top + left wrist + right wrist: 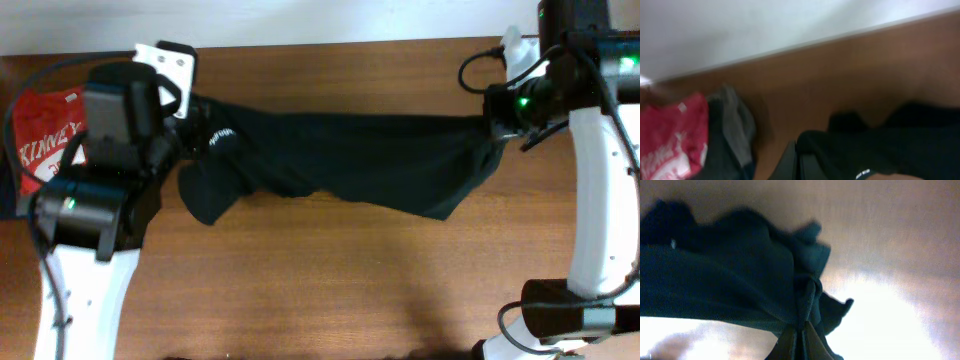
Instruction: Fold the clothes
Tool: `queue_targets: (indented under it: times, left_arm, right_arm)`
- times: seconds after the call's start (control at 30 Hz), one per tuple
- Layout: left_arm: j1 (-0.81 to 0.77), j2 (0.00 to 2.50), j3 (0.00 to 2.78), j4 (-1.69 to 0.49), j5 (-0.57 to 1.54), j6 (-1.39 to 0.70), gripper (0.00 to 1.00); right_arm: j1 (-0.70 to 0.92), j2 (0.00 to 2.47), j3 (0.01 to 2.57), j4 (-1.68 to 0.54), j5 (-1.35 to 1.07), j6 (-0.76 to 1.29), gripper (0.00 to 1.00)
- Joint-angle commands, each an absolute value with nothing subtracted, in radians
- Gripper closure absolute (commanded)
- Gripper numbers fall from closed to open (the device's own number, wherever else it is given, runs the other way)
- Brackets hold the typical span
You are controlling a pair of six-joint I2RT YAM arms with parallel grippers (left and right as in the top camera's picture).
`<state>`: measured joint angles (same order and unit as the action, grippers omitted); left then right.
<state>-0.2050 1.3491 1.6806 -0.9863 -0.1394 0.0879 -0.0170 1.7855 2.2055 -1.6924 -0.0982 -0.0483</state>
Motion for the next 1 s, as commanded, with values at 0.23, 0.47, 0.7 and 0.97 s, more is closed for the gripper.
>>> queue_targets:
  times: [0.23,0.47,0.7,0.97]
  left_arm:
    - [-0.198,1.650,1.686,-1.140,-0.215,0.057,1.00]
    - [-0.224,1.849,1.686,-0.938,-0.113,0.057,1.00]
    - [-0.226,1.876,1.686,-0.943,-0.173,0.057,1.00]
    - [-0.226,1.876,1.686,-0.946,-0.187,0.057,1.00]
  right_arm:
    - [-0.104,1.849,1.641,-1.376,-0.063,-0.034,0.92]
    - [-0.106,1.849,1.547,-1.264,-0.067,-0.033,0.44]
    - [-0.098,1.849,1.525,-1.312,-0.147,-0.038,0.45]
    - [-0.032,1.849,1.310,-1.109,-0.147,-0.041,0.45]
